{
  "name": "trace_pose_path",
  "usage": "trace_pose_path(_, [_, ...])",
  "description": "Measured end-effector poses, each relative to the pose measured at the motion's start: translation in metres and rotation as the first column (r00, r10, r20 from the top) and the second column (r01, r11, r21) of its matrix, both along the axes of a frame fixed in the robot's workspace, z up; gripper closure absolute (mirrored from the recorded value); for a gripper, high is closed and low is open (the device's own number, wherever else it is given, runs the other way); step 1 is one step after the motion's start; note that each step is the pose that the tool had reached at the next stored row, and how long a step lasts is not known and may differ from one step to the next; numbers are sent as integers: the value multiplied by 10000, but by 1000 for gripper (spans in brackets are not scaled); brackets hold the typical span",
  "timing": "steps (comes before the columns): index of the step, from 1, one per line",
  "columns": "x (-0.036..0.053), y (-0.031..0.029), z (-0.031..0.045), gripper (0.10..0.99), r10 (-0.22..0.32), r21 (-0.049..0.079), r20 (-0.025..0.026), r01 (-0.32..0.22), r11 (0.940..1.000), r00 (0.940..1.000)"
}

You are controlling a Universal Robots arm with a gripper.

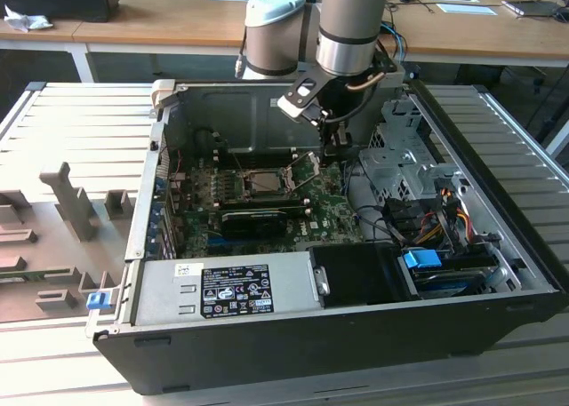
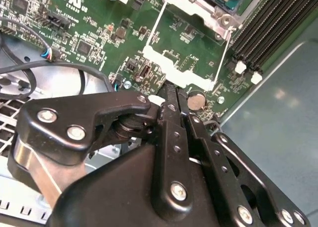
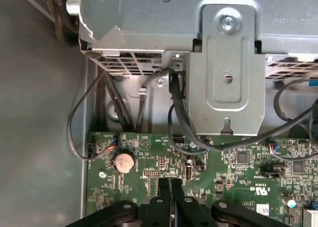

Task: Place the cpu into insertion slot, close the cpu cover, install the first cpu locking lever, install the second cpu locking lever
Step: 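Close the cpu cover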

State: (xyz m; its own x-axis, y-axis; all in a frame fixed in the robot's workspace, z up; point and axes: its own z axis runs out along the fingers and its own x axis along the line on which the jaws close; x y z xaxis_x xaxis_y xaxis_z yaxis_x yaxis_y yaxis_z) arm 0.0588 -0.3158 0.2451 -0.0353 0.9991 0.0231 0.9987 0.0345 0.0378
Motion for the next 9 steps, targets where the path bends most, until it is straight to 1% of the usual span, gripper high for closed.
trace_pose_path(3, [-56,0,8,929,0,0,-1,0,10000,10000])
trace_pose_path(5, [-154,0,35,929,0,2,0,0,10000,10000])
trace_pose_path(9, [-288,0,47,929,1,5,-1,-1,10000,10000])
